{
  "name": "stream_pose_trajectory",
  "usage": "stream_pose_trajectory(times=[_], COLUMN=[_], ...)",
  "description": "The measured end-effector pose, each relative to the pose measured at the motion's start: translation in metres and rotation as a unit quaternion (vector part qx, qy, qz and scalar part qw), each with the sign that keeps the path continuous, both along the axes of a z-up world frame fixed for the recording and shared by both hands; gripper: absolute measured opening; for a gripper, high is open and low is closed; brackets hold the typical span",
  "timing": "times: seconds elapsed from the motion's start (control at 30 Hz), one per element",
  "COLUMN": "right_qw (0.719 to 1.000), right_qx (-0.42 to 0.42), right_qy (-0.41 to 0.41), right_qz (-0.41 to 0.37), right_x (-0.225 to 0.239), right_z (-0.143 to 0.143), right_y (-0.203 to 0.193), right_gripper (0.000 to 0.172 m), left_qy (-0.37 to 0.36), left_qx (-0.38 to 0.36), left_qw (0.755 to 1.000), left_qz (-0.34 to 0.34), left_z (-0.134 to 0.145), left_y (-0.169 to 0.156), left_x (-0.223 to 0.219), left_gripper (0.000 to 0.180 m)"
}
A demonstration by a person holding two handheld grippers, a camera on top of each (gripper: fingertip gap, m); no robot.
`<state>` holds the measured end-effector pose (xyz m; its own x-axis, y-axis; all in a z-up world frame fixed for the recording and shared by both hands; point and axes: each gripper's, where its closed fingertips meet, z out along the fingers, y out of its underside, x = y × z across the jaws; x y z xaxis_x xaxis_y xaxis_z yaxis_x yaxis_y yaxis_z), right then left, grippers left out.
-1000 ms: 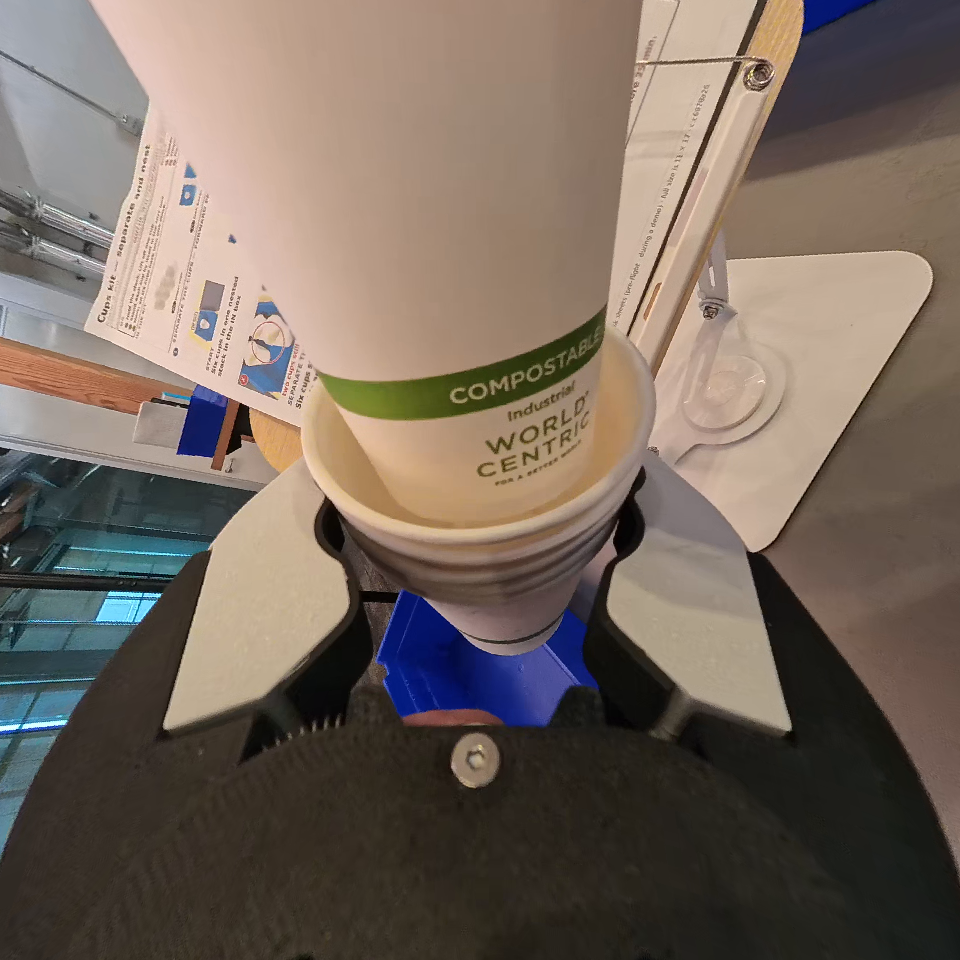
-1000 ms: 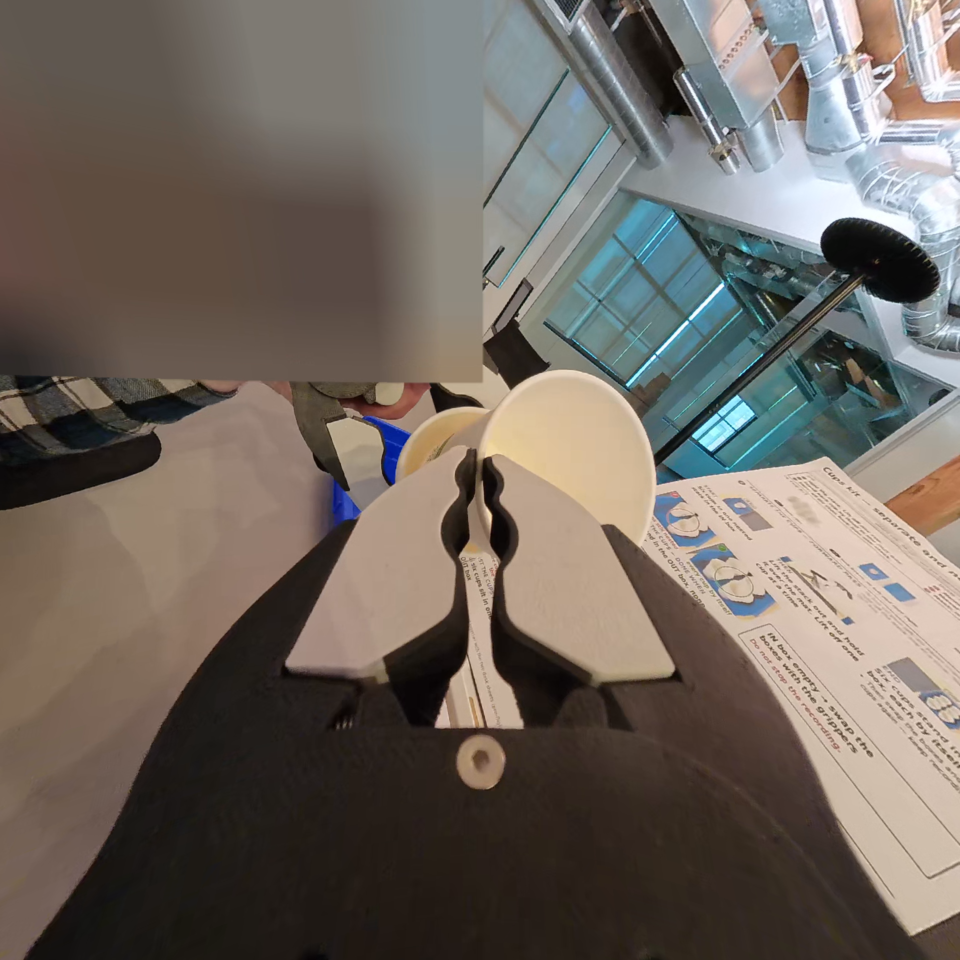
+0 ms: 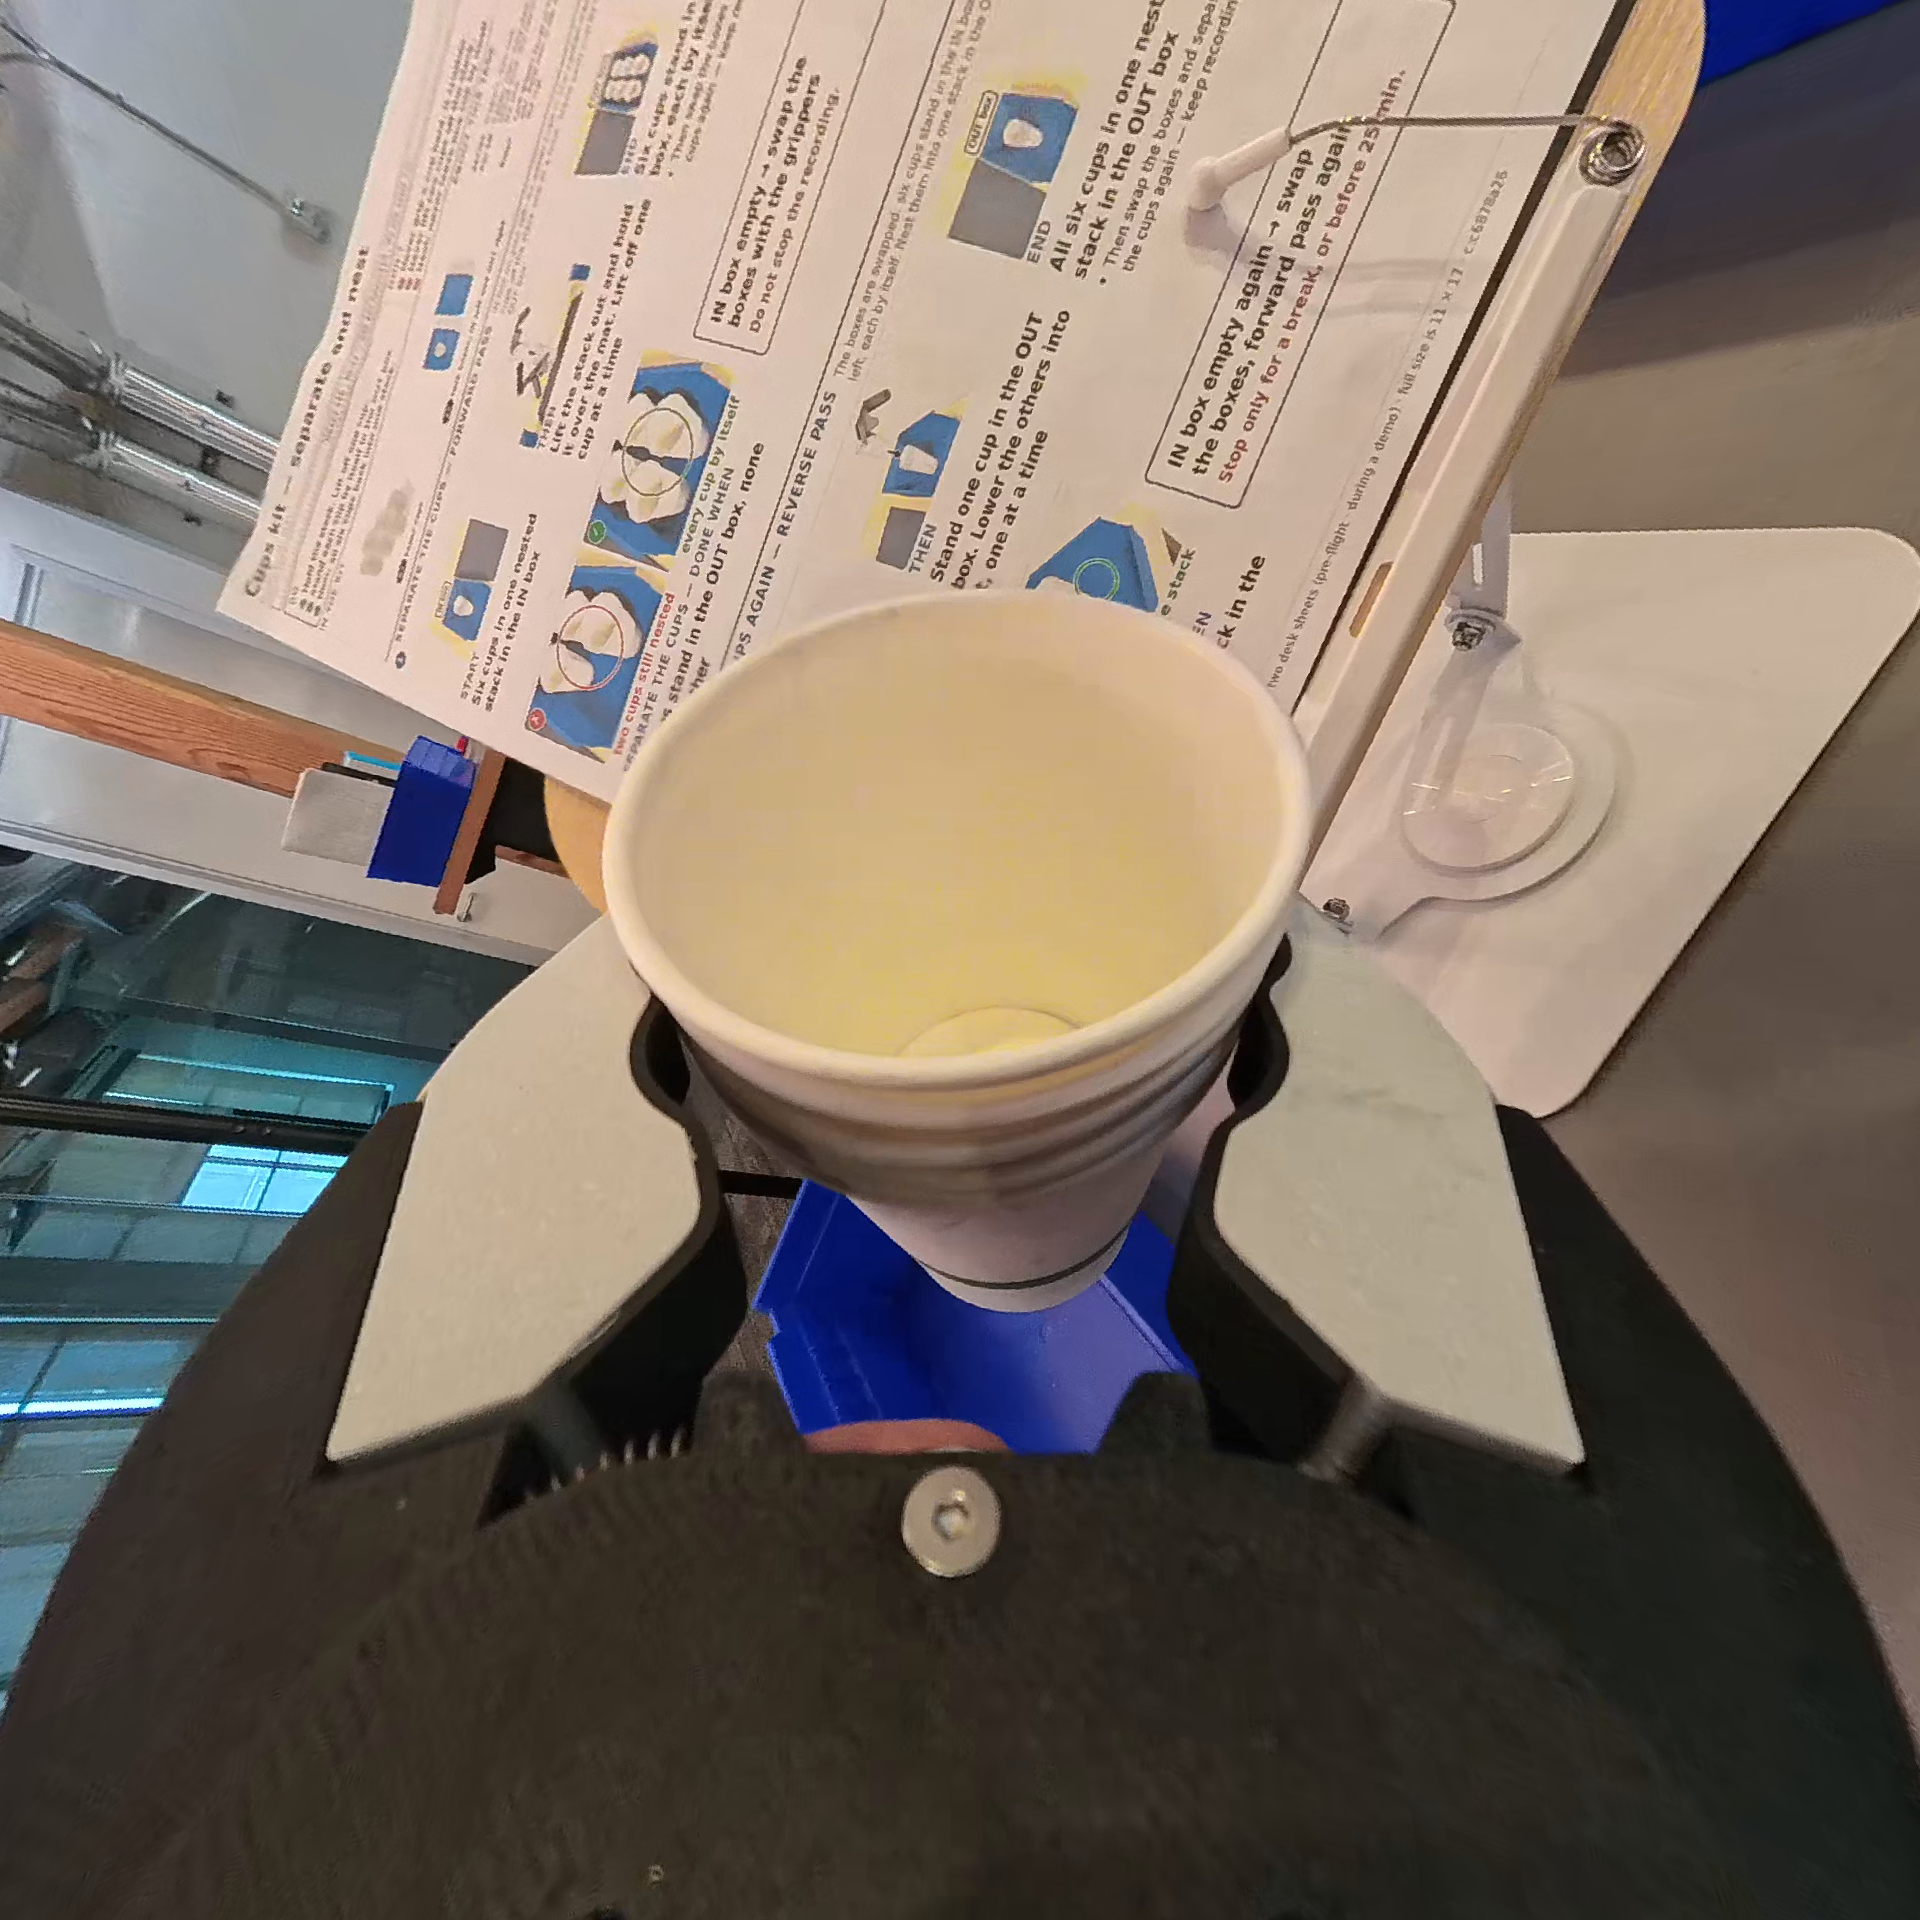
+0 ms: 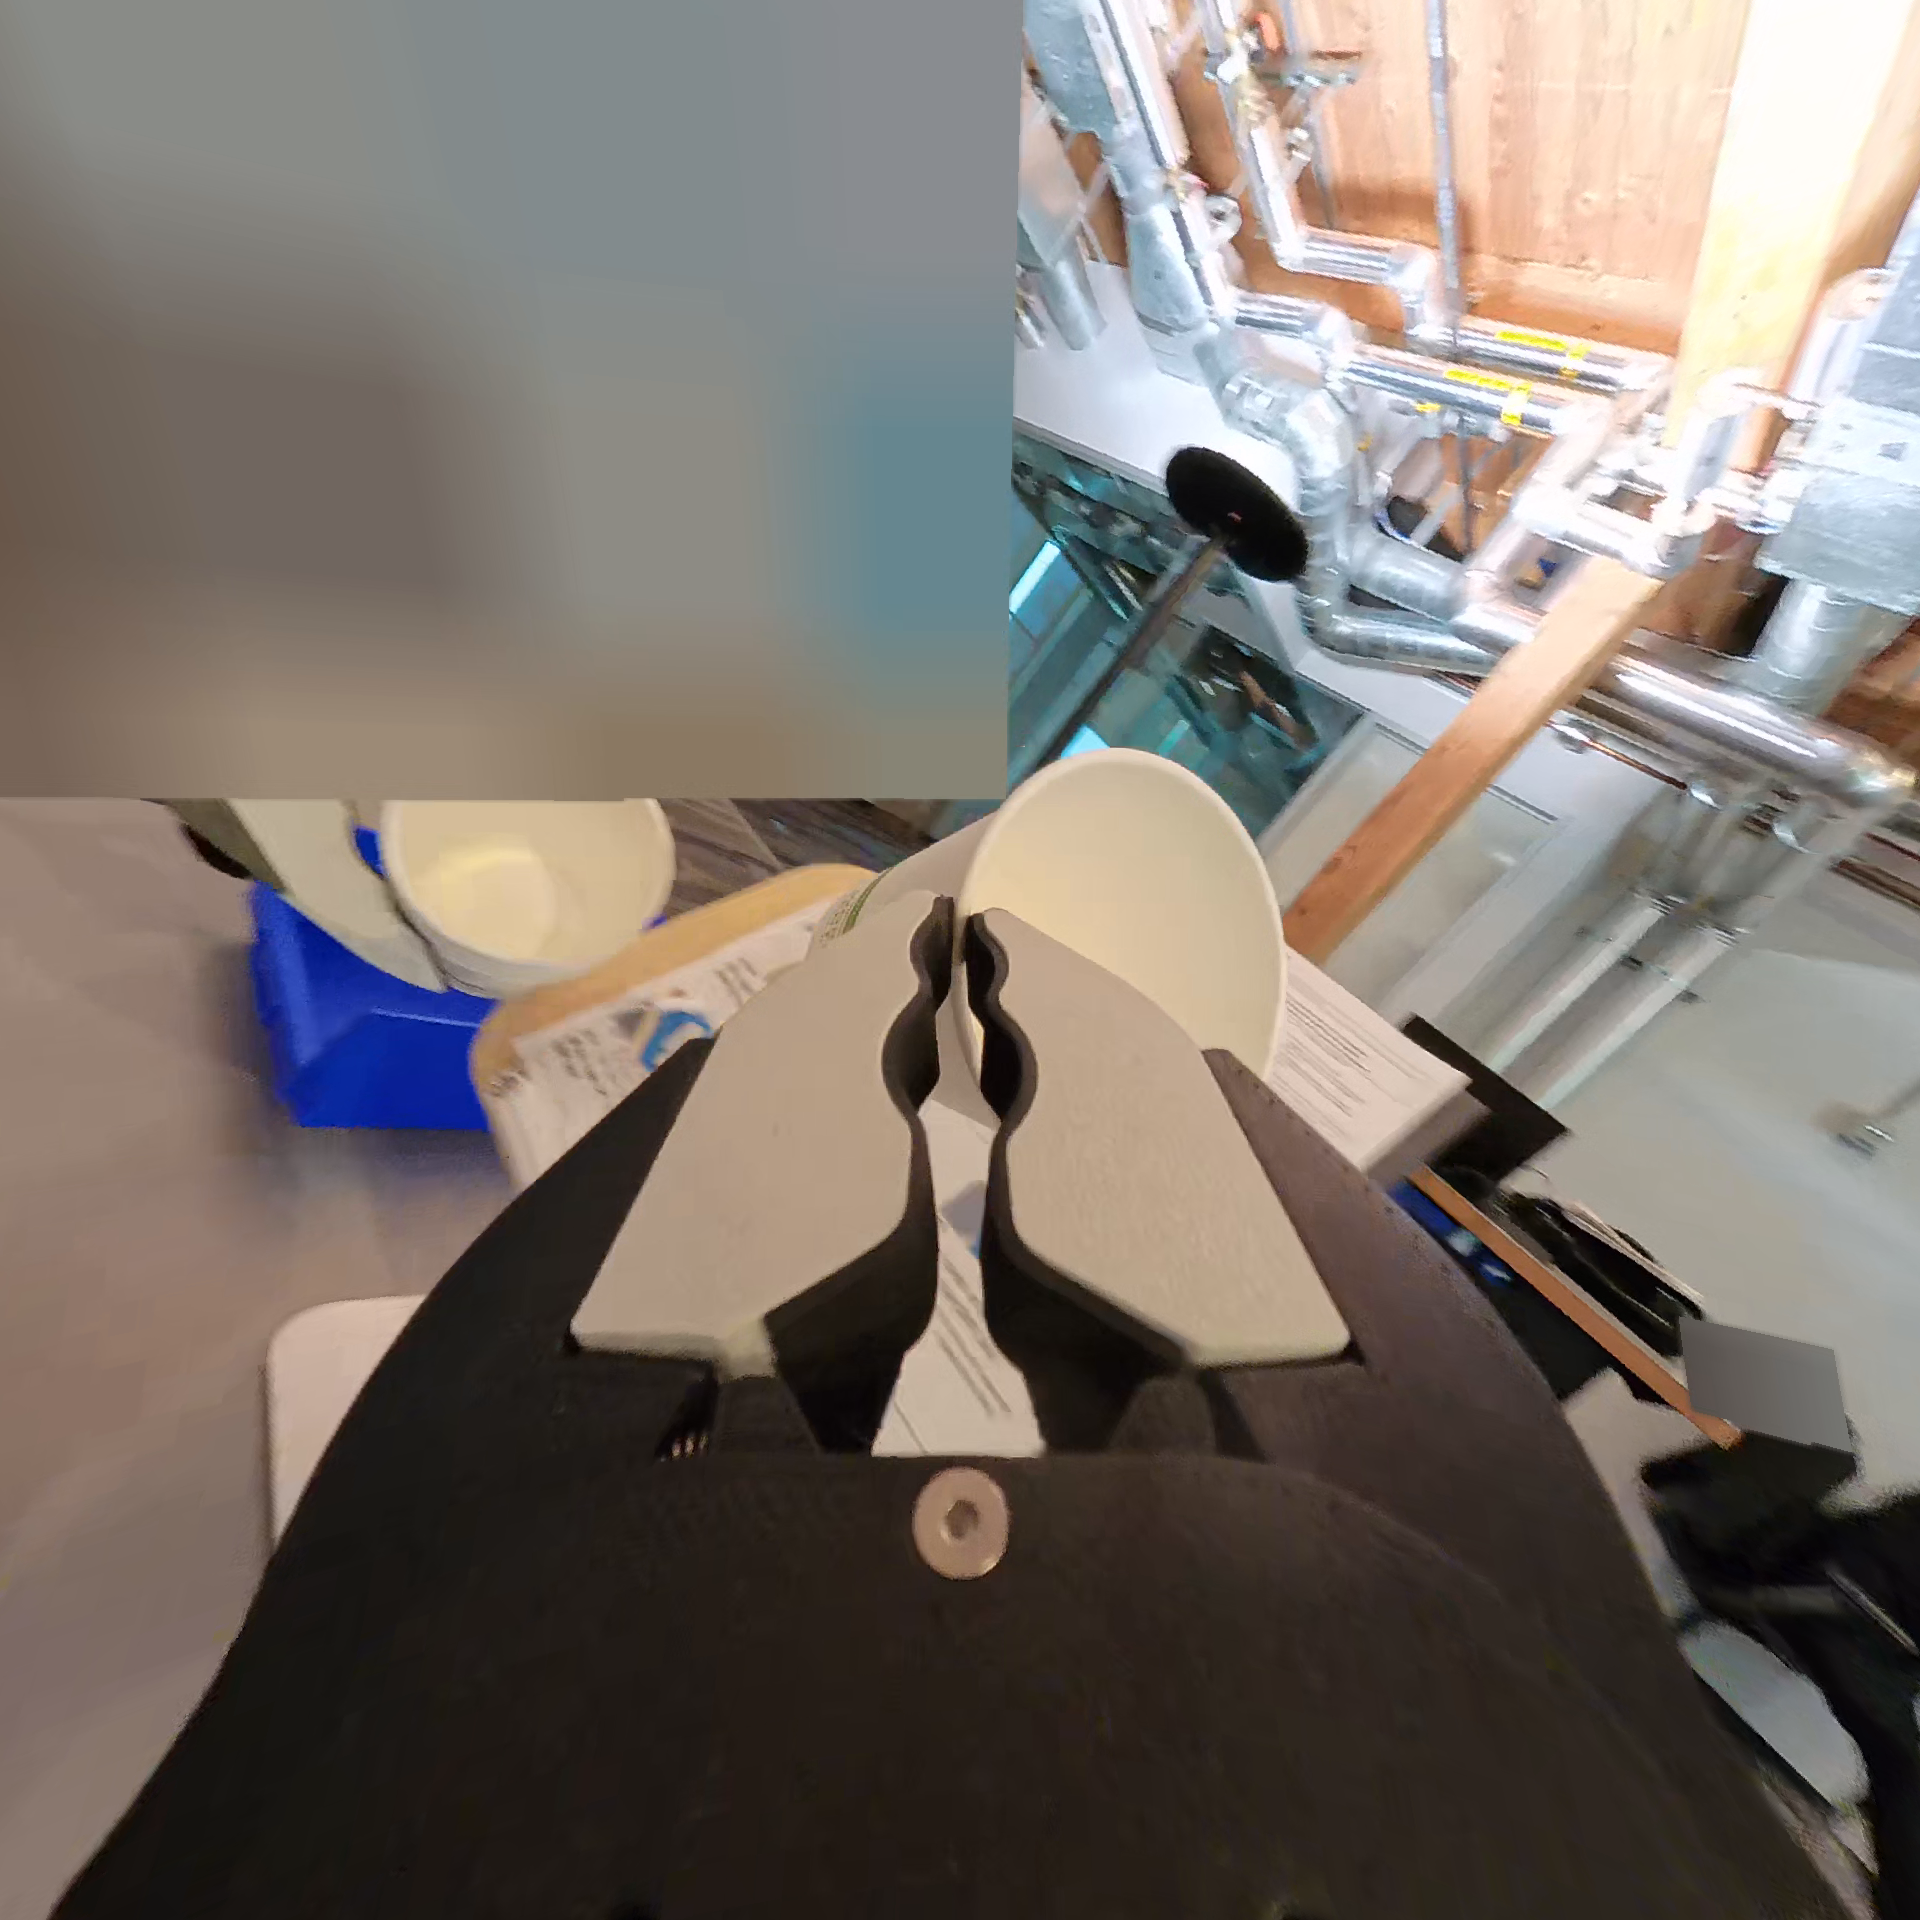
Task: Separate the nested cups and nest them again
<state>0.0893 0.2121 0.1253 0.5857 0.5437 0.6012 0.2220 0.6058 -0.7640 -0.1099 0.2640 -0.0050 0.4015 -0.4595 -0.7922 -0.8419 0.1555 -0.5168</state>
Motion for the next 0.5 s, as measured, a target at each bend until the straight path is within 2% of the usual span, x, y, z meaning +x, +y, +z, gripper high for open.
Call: stream_pose_trajectory(times=[0.13,0.23,0.37,0.5], right_qw=[0.997,0.987,0.962,0.937], right_qx=[0.000,-0.002,-0.038,-0.094], right_qy=[0.015,-0.003,-0.040,-0.078], right_qz=[-0.080,-0.163,-0.266,-0.328], right_x=[0.049,0.085,0.129,0.160], right_z=[0.007,0.001,-0.021,-0.053], right_y=[0.021,0.043,0.078,0.111], right_gripper=[0.002,0.002,0.003,0.003], left_qy=[-0.004,-0.006,-0.005,-0.004], left_qx=[0.005,0.009,0.009,0.007], left_qw=[1.000,1.000,1.000,1.000], left_qz=[0.004,0.008,0.010,0.012], left_z=[0.005,0.007,0.007,0.005], left_y=[-0.001,-0.002,-0.001,0.001], left_x=[-0.004,-0.007,-0.008,-0.009], left_gripper=[0.103,0.104,0.104,0.104])
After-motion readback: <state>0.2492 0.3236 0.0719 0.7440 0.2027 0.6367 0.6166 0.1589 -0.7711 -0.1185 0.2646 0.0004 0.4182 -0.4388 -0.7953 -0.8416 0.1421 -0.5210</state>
